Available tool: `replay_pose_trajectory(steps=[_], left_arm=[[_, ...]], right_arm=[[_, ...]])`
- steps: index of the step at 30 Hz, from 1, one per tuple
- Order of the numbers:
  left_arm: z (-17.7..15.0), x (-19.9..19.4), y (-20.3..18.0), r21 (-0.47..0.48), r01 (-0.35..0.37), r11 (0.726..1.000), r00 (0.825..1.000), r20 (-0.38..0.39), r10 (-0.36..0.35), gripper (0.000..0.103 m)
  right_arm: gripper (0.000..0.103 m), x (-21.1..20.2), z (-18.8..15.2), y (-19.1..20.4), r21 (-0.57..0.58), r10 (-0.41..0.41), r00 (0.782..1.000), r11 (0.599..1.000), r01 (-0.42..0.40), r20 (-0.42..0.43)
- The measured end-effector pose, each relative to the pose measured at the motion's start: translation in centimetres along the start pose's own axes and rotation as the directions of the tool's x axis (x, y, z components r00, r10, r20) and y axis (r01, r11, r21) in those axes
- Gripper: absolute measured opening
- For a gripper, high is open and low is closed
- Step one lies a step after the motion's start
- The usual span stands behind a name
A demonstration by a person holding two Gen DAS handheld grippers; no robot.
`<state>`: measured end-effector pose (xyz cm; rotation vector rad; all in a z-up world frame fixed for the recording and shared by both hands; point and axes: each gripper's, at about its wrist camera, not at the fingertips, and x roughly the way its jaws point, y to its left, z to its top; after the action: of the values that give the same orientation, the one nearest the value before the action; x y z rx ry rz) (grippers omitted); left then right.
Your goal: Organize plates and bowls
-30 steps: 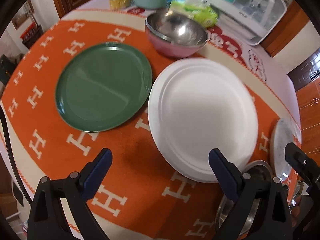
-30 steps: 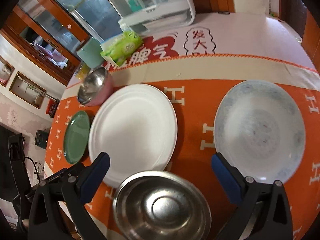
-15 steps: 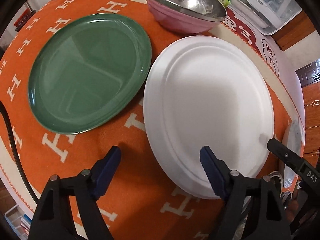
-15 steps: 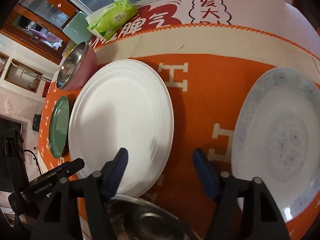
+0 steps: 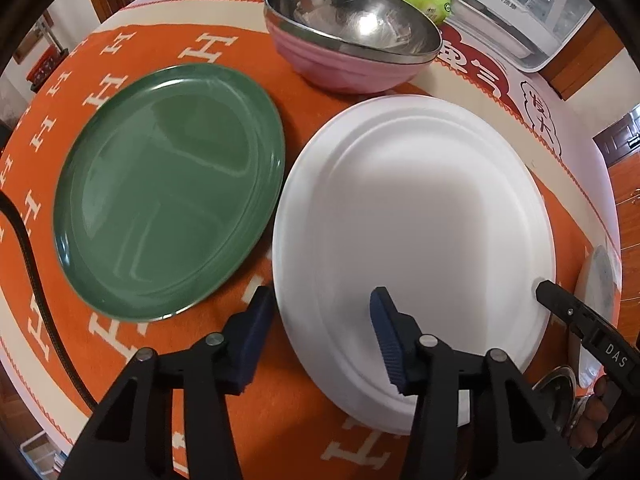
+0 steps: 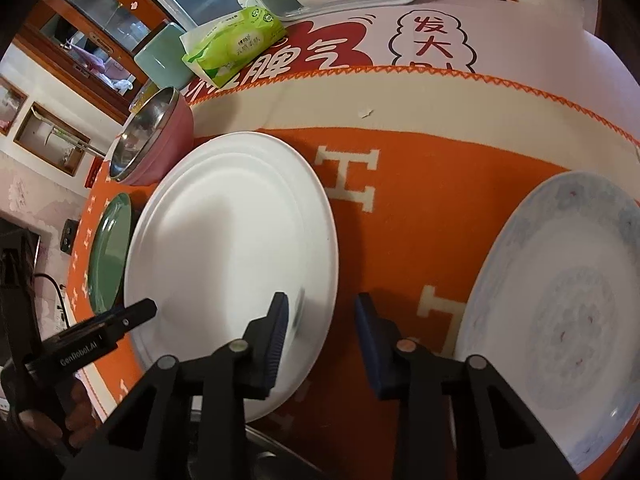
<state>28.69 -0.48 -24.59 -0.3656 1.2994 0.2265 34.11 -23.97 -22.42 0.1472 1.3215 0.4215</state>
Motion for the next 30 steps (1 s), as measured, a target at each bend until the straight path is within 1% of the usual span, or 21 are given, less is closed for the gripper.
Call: replay_pose_trajectory(steps=[4,6,9,11,12,17,22,25,30], left_arm=[[0.3,0.2,-0.4,0.007,-0.011,1.000,1.000,0.011,0.011,0.042],[0.5,0.3,-0.5,0.006,-0.020,1.000,1.000,0.018,0.020,0.036],[0.4,0.2,-0.2,0.001,-0.017,1.000,1.000,0.023,0.017,0.033],[0.4,0.2,-0.1,0.009,-0.018,1.000,1.000,0.022,0.018,0.032],[0.4,0.2,-0.1,0.014,-0.019,1.000,1.000,0.022,0.019,0.032],[0.2,0.0,0.1,0.009,-0.025,1.000,0.999,0.031,0.025,0.031],[0.0,-0.2,0.2,0.010,-0.025,1.000,0.999,0.041,0.024,0.031],[0.1,-0.5,0.0,0.009,-0.020,1.000,0.998,0.057,0.019,0.031],[0.3,-1.9,0.1,0.019,0.001,1.000,0.994,0.109,-0.003,0.030]], right_arm=[[0.031,0.0,0.0,0.1,-0.011,-0.004,1.000,1.000,0.004,-0.001],[0.030,0.0,0.0,0.1,-0.012,-0.004,1.000,1.000,0.004,-0.001],[0.029,0.0,0.0,0.2,-0.017,-0.005,1.000,1.000,0.005,-0.003],[0.027,0.1,0.0,0.4,-0.034,-0.004,1.000,0.999,0.004,-0.005],[0.022,0.1,0.0,0.5,-0.040,0.010,1.000,0.999,-0.010,-0.010],[0.021,0.2,-0.1,0.3,-0.011,0.016,1.000,1.000,-0.016,-0.004],[0.021,-0.2,-0.1,0.4,-0.015,0.014,1.000,1.000,-0.014,0.019],[0.021,-0.9,-0.1,0.6,-0.017,0.019,0.999,1.000,-0.018,0.048],[0.021,-2.4,-0.1,0.8,-0.018,0.028,0.993,0.999,-0.027,0.115]])
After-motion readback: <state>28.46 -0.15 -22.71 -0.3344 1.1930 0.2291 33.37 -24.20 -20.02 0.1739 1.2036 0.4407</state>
